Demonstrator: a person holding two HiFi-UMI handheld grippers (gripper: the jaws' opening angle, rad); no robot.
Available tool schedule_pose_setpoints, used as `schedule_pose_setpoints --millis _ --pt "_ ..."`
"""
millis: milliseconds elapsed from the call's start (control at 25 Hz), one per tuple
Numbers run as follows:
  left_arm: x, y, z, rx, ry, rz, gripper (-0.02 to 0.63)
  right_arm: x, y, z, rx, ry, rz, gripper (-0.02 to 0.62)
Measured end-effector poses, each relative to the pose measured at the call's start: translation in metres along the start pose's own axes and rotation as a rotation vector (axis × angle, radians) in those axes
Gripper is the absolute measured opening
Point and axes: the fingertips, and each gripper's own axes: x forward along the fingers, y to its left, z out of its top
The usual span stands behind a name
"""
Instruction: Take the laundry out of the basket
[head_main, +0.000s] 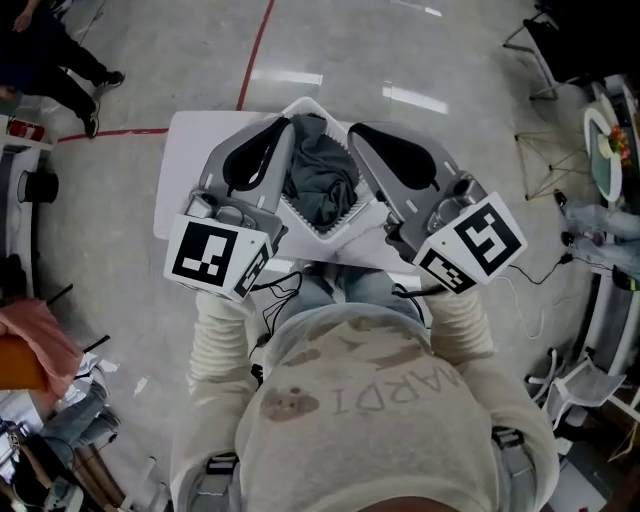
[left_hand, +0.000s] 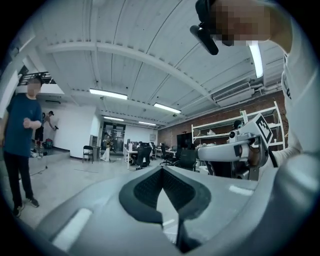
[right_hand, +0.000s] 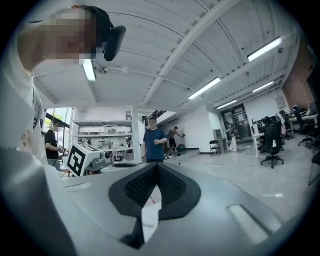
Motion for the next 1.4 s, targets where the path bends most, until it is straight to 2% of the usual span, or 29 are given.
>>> schedule_pose_setpoints --millis 240,280,720,1000,1200,1400 --pt "0.033 0.005 -0.043 -0.098 0.022 0.034 0.003 0.004 -0.027 -0.001 0.003 0.000 0.097 0.028" --pt "0.040 0.004 -0.052 -0.102 0.037 0.044 0.026 0.003 -0.033 -0.001 0.008 -0.003 0.107 0.028" --pt "0.095 -0.004 -0.188 -0.103 0.319 0.100 0.126 0.012 -0.091 -0.025 0.037 0.009 0.207 0.028" --pt "0.113 -0.013 -0.275 -0.125 0.530 0.005 0.195 0.026 -0.111 -0.040 0.066 0.019 0.214 0.028" --pt "0.116 -0.012 -0.320 -0.139 0.644 -0.077 0.244 0.040 -0.119 -0.048 0.078 0.027 0.187 0.028" --pt "0.123 0.001 -0.360 -0.115 0.718 -0.155 0.282 0.060 -0.130 -0.055 0.089 0.036 0.137 0.028"
